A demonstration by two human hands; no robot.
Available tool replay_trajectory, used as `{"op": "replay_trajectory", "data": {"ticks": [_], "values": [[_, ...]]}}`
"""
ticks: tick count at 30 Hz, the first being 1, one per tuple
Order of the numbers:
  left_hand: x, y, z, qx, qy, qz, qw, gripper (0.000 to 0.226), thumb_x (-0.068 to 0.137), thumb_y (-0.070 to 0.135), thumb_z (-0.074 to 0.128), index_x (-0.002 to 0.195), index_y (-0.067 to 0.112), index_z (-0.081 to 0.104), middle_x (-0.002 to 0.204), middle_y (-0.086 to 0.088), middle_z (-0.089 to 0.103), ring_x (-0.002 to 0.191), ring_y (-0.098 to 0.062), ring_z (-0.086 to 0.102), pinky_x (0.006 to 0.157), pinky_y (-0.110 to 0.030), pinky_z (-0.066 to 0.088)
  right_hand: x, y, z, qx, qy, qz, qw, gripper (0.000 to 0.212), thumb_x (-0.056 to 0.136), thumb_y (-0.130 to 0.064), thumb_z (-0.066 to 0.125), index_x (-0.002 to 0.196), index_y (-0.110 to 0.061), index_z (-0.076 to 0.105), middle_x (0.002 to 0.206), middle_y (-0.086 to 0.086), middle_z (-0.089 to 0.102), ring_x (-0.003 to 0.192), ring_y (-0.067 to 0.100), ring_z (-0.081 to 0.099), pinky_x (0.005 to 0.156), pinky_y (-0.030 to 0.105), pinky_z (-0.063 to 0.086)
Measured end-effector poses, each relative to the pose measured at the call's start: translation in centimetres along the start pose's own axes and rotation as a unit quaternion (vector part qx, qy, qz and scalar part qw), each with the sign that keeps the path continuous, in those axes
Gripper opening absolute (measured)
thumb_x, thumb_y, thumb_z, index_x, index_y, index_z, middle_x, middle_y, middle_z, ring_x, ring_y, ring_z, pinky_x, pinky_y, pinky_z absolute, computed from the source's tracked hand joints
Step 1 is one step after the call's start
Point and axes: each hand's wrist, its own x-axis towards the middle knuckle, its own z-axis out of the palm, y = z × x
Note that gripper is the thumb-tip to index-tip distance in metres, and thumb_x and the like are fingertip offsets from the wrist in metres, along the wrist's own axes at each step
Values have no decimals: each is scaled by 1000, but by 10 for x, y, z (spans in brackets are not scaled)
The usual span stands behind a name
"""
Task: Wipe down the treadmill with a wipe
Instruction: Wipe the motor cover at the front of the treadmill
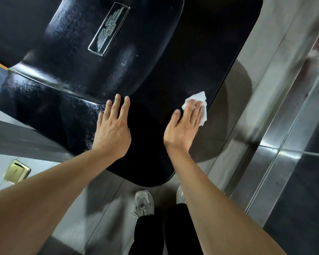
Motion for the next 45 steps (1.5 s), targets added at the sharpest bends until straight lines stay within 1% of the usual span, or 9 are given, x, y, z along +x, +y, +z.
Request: {"op": "replay_trajectory", "data": {"ticks": [7,12,15,22,30,34,38,41,45], "values": [[9,6,-1,-11,-15,-24,1000,77,93,13,28,164,21,0,172,-5,-5,158,-25,-10,129,-46,7,32,-64,22,-67,-103,-356,926,56,103,-34,29,156,-16,37,165,7,27,155,20,15,127,39,11],[10,8,-12,-15,-61,-25,998,82,98,2,39,164,20,-7,171,-6,-13,157,-27,-15,129,-46,6,34,18,-15,-2,-4,-58,998,58,107,-35,35,159,-11,25,168,13,13,157,23,3,127,38,6],[8,11,-18,-24,-74,-38,996,83,99,2,41,164,21,-8,171,-4,-16,157,-27,-16,129,-43,3,30,18,-19,-10,-23,-16,1000,63,107,-39,30,162,-15,9,169,12,-1,156,20,-11,128,41,1],[9,10,-24,-31,-94,-44,994,83,100,7,40,163,29,-8,170,5,-19,157,-21,-17,129,-46,6,77,-74,4,-108,-102,-322,935,55,105,-37,28,157,-20,31,168,7,18,157,21,8,127,43,11],[8,6,-22,-51,-89,-33,994,81,101,12,40,163,29,-9,169,6,-21,156,-20,-20,129,-46,8,138,-146,22,-217,-93,-331,914,42,106,-27,37,145,-19,50,162,8,34,153,21,22,126,37,10],[7,15,-24,-32,-76,-52,995,79,101,16,40,164,27,-6,171,3,-17,157,-22,-15,127,-46,10,119,-178,43,-191,-249,-427,848,34,97,-31,45,109,-15,72,125,10,66,117,32,56,98,37,43],[15,23,-27,-19,-35,-68,997,65,99,27,36,161,18,20,170,-9,13,156,-32,11,126,-45,18,87,-137,30,-48,-179,-500,846,12,90,-18,64,80,-14,70,85,3,69,86,25,62,87,35,50],[29,22,-28,-19,20,-42,999,56,94,26,45,149,12,40,159,-13,35,145,-34,33,121,-47,29,112,-92,0,-26,-58,-500,864,9,89,-11,67,89,-12,76,108,2,75,105,19,67,99,34,51],[62,26,-26,-9,27,35,999,65,100,25,46,161,17,24,170,-7,15,157,-32,13,127,-46,16,167,-85,-23,-102,-23,-418,902,25,97,-11,57,117,-10,72,139,6,62,132,23,55,112,33,38]]}}
